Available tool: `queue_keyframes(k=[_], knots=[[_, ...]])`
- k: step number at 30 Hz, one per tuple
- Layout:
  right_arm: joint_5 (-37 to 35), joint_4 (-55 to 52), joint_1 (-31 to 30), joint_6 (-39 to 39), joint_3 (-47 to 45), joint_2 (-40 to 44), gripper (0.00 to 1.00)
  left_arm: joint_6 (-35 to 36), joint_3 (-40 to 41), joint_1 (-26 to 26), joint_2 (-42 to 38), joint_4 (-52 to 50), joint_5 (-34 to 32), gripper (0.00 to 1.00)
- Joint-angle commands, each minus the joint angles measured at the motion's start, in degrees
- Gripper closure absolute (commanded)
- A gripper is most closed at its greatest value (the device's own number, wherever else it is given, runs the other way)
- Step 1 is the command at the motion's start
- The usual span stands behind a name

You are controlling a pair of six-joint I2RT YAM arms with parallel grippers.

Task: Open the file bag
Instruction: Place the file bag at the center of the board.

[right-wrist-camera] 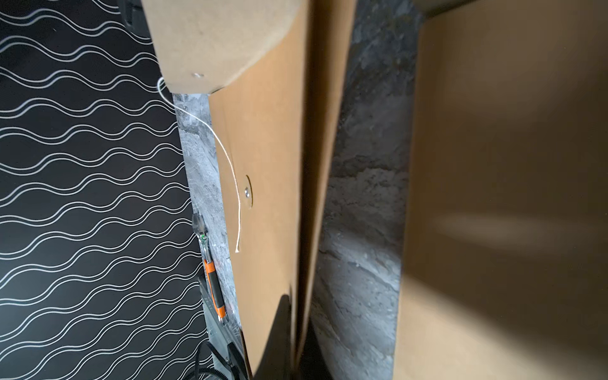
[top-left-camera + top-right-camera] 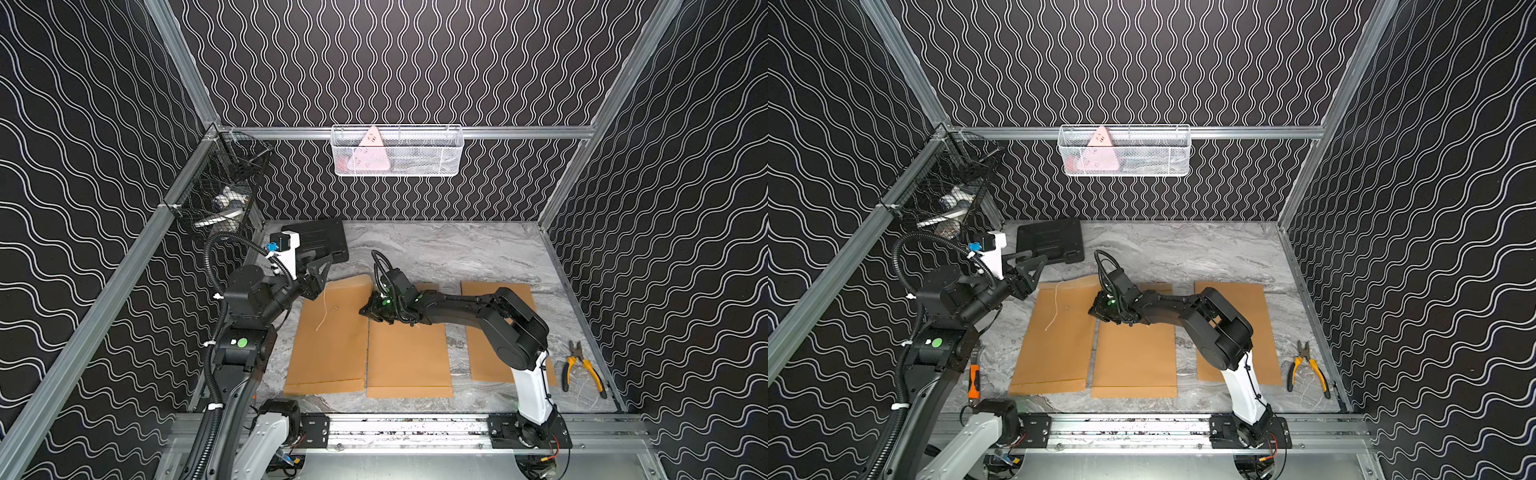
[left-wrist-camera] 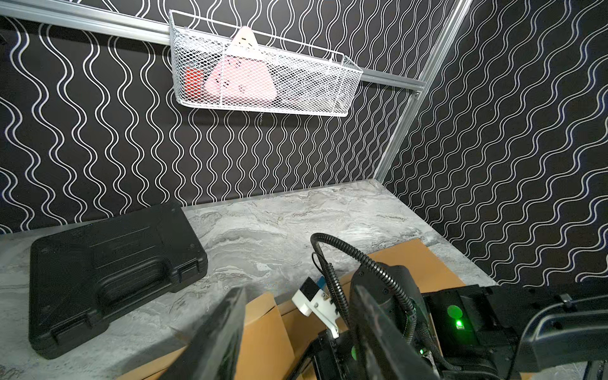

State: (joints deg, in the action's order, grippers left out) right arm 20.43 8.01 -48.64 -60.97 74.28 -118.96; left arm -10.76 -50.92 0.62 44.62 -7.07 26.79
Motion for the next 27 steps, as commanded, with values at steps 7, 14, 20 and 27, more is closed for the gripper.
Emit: queue_keyframes(k=[7, 14, 20, 27], knots=[[-0.20, 0.60, -0.13, -0.29, 0.74, -1.05, 0.94, 0.08, 0.03, 0.08, -0.24, 1.82, 0.24, 0.45], [-1.79, -0.41, -0.14, -0.59, -0.21, -0.21, 0.80, 0.13, 0.03, 0.07, -0.28, 1.74, 0.20, 0.45], [-2.11, -0.94, -0.11, -0.69, -0.45, 0.13, 0.74, 0.21, -0.06, 0.03, -0.32, 1.77, 0.28, 0.45], [-2.42, -2.20, -0.09, -0.38, 0.15, 0.27, 0.68, 0.26, 0.01, 0.08, -0.50, 1.69, 0.28, 0.45]])
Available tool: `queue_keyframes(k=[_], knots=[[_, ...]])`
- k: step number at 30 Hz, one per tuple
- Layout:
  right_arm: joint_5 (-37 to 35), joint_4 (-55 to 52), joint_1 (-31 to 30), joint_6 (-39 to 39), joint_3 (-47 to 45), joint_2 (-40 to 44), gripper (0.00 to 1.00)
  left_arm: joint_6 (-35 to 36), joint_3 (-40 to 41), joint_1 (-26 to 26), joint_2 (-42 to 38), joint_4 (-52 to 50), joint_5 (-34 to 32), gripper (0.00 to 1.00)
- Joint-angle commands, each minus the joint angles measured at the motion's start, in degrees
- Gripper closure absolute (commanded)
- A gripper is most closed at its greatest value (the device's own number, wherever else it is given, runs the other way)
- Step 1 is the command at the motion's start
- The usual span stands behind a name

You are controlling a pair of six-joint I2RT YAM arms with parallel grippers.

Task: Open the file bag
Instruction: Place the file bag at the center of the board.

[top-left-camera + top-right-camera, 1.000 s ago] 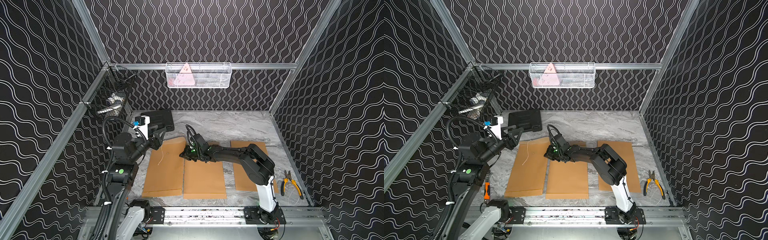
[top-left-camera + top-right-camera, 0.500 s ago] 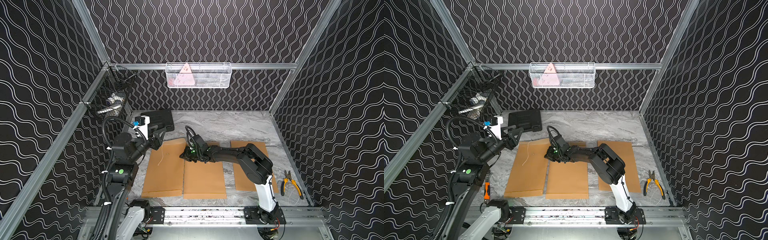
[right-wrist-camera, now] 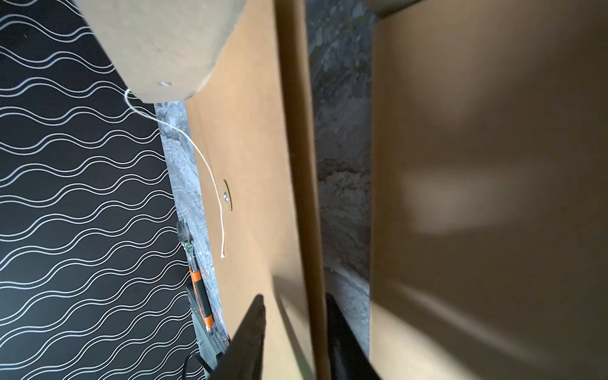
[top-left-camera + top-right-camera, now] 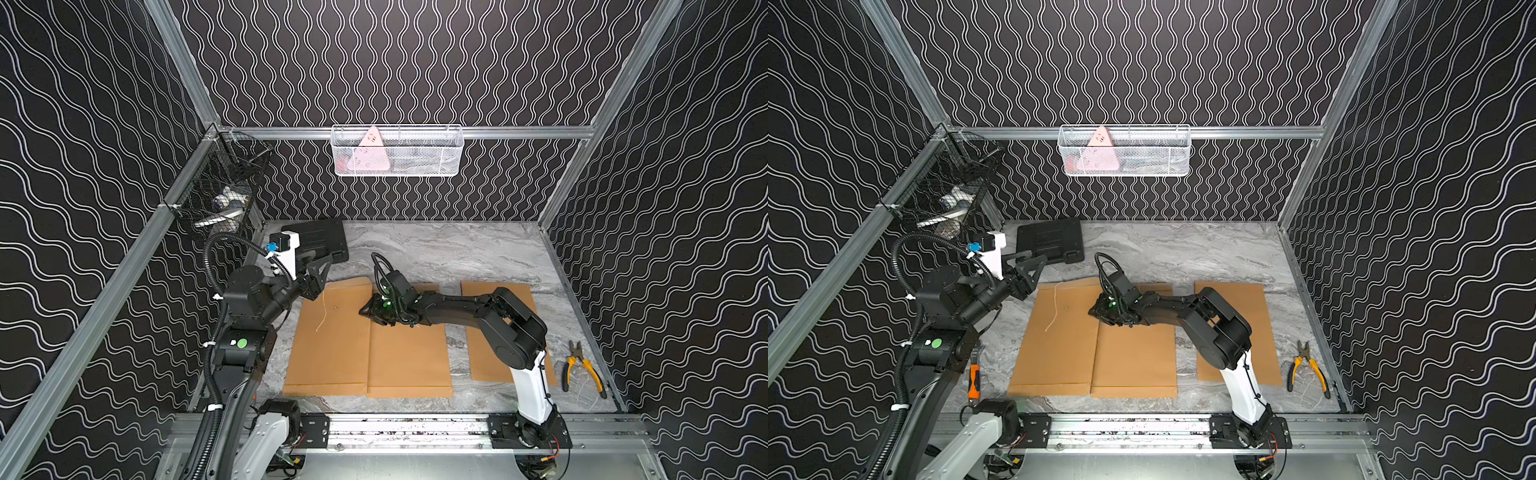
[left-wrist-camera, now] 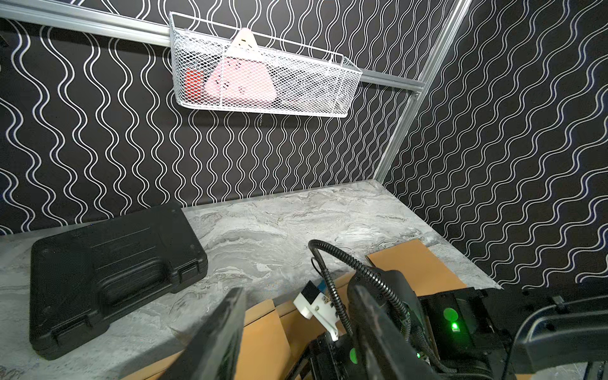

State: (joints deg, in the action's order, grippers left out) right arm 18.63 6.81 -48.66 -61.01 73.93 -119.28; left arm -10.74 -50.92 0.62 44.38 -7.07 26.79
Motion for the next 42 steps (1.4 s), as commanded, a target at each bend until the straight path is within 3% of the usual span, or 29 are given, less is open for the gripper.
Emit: queue_keyframes(k=[1, 42], knots=[[-0.70, -1.14, -0.11, -0.30, 0.66, 0.53, 0.68, 0.20, 0.03, 0.08, -0.34, 1.71, 0.20, 0.45], [-2.98, -6.17, -1.13, -0.93, 3.69, -1.11, 0.58, 0.90, -0.01, 0.07, -1.22, 1.30, -0.07, 0.45]])
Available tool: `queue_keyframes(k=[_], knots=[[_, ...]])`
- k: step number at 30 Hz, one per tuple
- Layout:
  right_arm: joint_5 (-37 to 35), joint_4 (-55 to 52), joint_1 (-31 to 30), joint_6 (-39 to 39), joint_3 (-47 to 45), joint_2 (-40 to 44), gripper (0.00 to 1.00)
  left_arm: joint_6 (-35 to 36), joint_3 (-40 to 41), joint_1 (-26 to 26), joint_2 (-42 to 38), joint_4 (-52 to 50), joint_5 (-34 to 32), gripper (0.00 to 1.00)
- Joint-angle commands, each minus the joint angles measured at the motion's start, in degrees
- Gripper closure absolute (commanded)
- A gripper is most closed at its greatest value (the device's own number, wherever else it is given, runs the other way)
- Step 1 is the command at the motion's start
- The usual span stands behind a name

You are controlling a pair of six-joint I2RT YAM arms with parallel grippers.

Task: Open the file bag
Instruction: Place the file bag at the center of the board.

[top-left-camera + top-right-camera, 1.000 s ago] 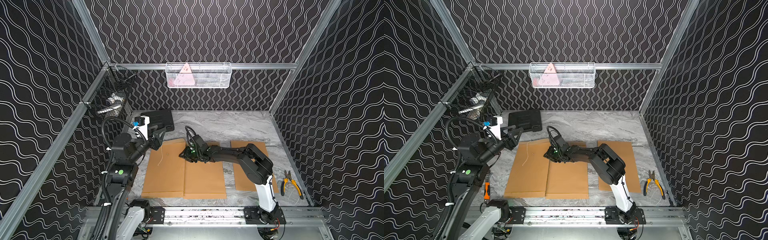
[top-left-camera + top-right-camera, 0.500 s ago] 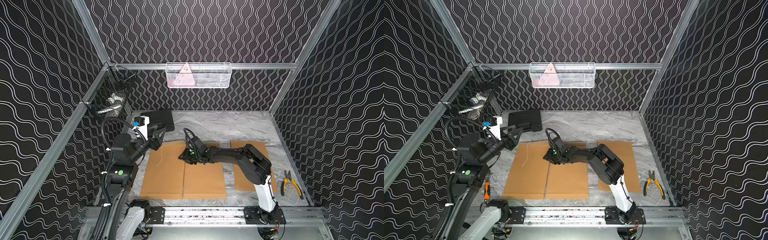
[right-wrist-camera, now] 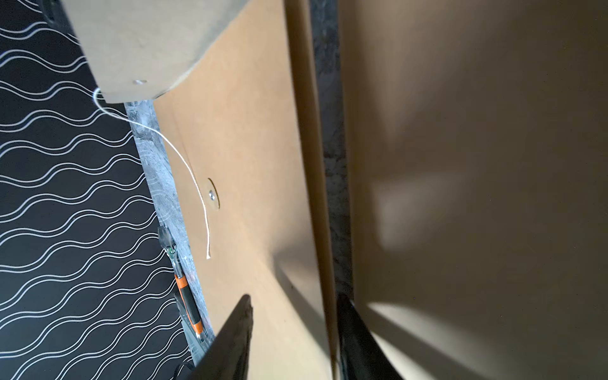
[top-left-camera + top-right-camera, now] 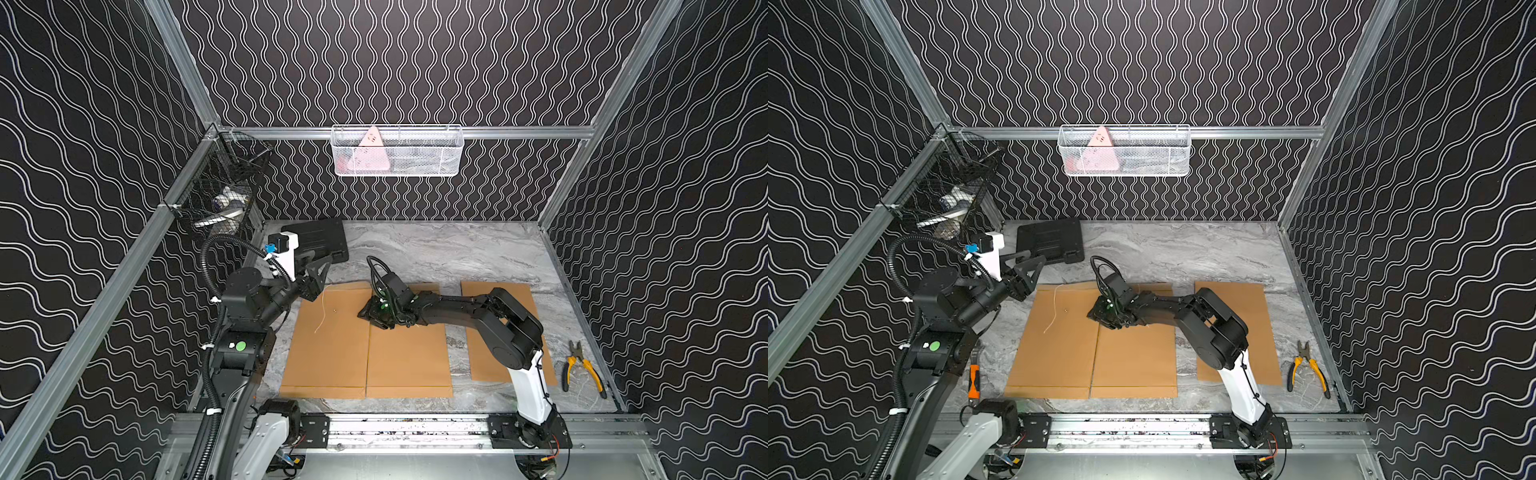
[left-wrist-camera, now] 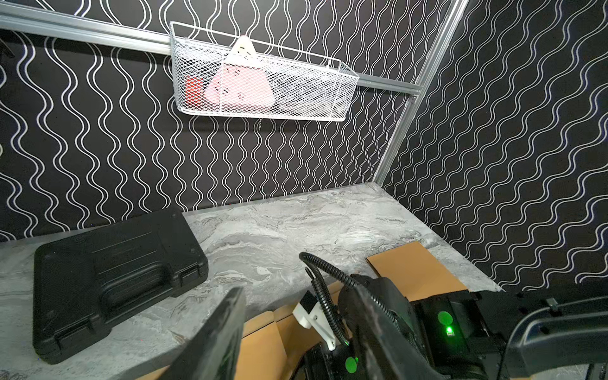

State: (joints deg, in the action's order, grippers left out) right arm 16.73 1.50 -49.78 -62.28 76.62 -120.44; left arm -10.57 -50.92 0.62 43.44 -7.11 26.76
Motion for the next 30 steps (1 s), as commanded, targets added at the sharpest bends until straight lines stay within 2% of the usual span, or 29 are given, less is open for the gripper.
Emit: queue_keyframes(k=[1, 7, 23, 30], knots=[[-1.04, -1.11, -0.05, 0.45, 1.44, -0.21, 0.57, 0.72, 0.02, 0.08, -0.37, 1.38, -0.05, 0.45], [-1.00, -3.24, -0.14, 1.02, 3.96, -1.41, 0.58, 0.89, -0.06, 0.08, -0.59, 1.21, -0.29, 0.45], [-3.59, -3.26, -0.13, 0.56, -0.68, 3.04, 0.58, 0.99, -0.06, 0.08, -0.55, 1.19, -0.39, 0.45], [-7.44, -6.11, 0.11, 5.13, -2.06, 9.11, 0.57, 0.93, -0.23, 0.03, 0.51, 0.92, -1.07, 0.44]])
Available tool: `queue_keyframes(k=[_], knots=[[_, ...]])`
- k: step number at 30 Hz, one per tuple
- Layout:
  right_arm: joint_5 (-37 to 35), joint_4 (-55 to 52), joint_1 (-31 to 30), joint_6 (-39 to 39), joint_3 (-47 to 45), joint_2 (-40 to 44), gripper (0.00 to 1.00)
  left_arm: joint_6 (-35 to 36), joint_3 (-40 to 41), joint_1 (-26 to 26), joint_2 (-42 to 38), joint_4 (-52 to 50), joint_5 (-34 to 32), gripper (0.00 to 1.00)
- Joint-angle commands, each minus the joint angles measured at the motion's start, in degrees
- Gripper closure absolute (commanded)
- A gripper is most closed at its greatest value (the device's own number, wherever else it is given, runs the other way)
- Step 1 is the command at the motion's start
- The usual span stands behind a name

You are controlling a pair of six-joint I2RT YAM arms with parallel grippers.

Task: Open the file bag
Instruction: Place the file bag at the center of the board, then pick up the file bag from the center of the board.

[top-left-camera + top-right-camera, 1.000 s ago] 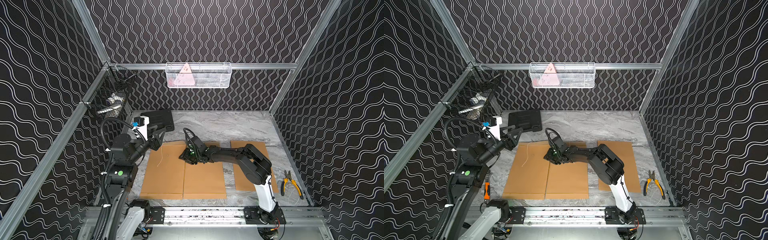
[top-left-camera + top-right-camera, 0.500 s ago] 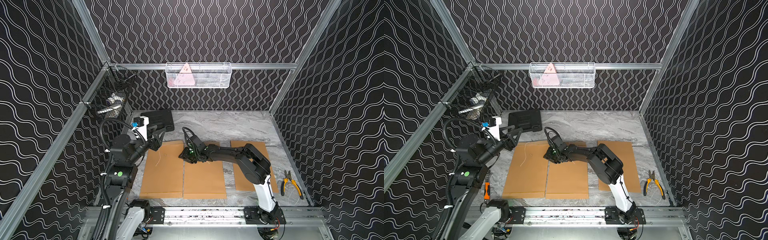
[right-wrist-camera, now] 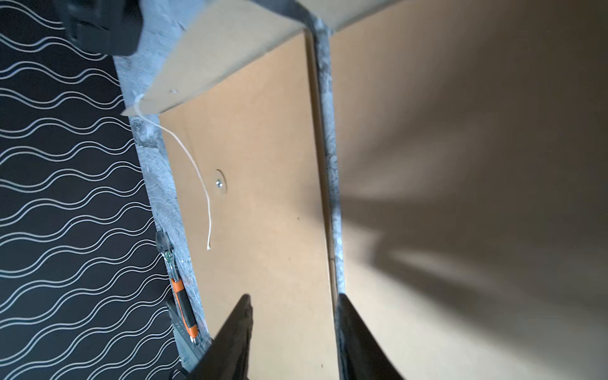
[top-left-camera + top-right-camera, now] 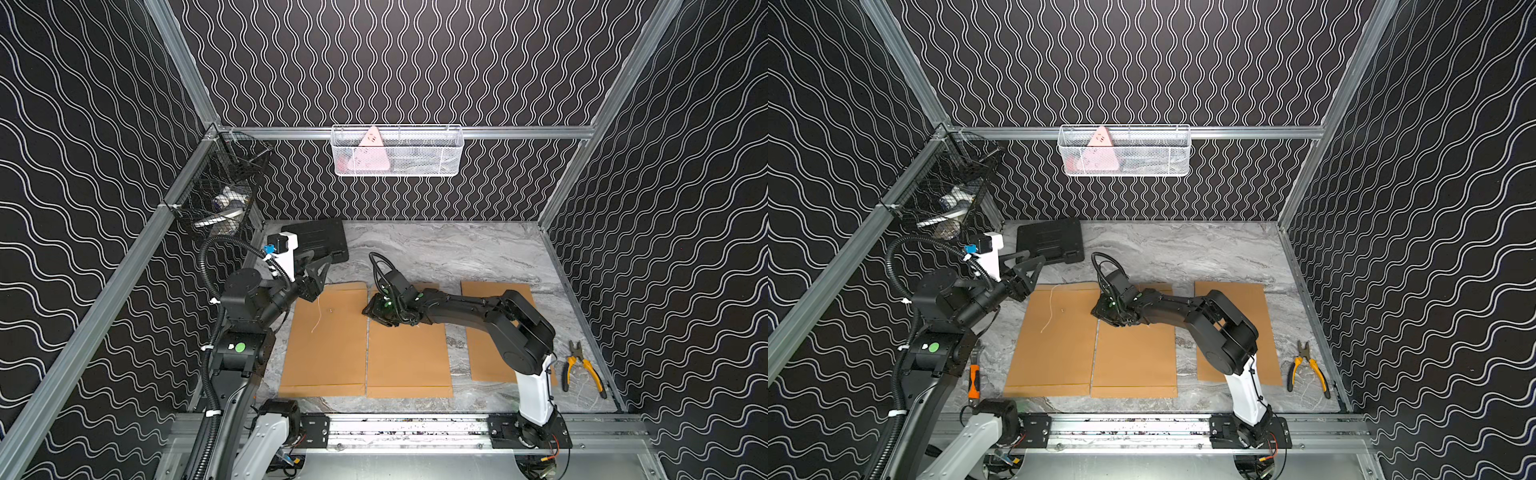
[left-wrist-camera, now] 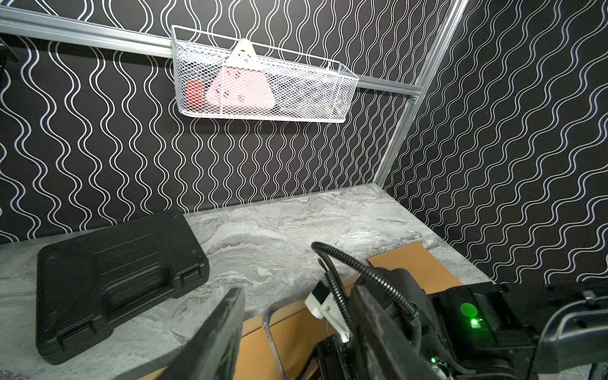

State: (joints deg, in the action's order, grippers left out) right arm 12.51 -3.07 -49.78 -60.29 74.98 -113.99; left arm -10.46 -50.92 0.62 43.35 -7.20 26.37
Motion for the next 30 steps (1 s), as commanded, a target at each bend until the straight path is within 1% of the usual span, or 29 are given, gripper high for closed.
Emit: queue_keyframes(k=[1, 4, 7, 10, 15, 19, 23, 26, 28, 30], knots=[[-4.05, -2.27, 0.36, 4.03, -0.81, 3.77, 0.57, 0.79, -0.47, 0.08, 1.04, 0.68, -0.92, 0.44], [-6.42, -5.04, 2.04, 6.61, -2.98, 8.18, 0.56, 0.66, -1.73, 0.08, 3.35, -1.19, -2.17, 0.44], [-9.95, -8.29, 4.67, 9.52, -6.20, 13.88, 0.51, 0.45, -3.25, 0.00, 5.78, -3.71, -4.14, 0.44], [-12.77, -12.44, 8.64, 12.42, -9.35, 19.98, 0.45, -0.34, -4.76, -0.58, 7.63, -5.06, -5.89, 0.44], [-15.18, -17.15, 16.74, 15.86, -14.76, 30.00, 0.39, -2.06, -7.50, -3.48, 11.25, -8.73, -9.19, 0.44], [-19.71, -22.55, 22.50, 18.38, -16.74, 38.15, 0.33, -3.19, -8.20, -8.67, 14.87, -8.90, -13.43, 0.44], [-20.78, -26.34, 28.44, 18.87, -19.49, 44.99, 0.30, -5.12, -10.70, -13.68, 19.99, -8.27, -15.21, 0.44], [-20.99, -28.75, 31.54, 18.25, -21.61, 48.66, 0.28, -4.78, -13.86, -19.71, 24.07, -8.89, -18.75, 0.44], [-21.13, -30.13, 33.39, 17.27, -22.86, 50.64, 0.27, -4.19, -16.42, -24.96, 27.37, -10.32, -22.65, 0.44], [-20.95, -31.38, 35.21, 16.26, -23.99, 52.07, 0.26, -3.87, -18.80, -29.34, 31.01, -11.56, -25.13, 0.44]])
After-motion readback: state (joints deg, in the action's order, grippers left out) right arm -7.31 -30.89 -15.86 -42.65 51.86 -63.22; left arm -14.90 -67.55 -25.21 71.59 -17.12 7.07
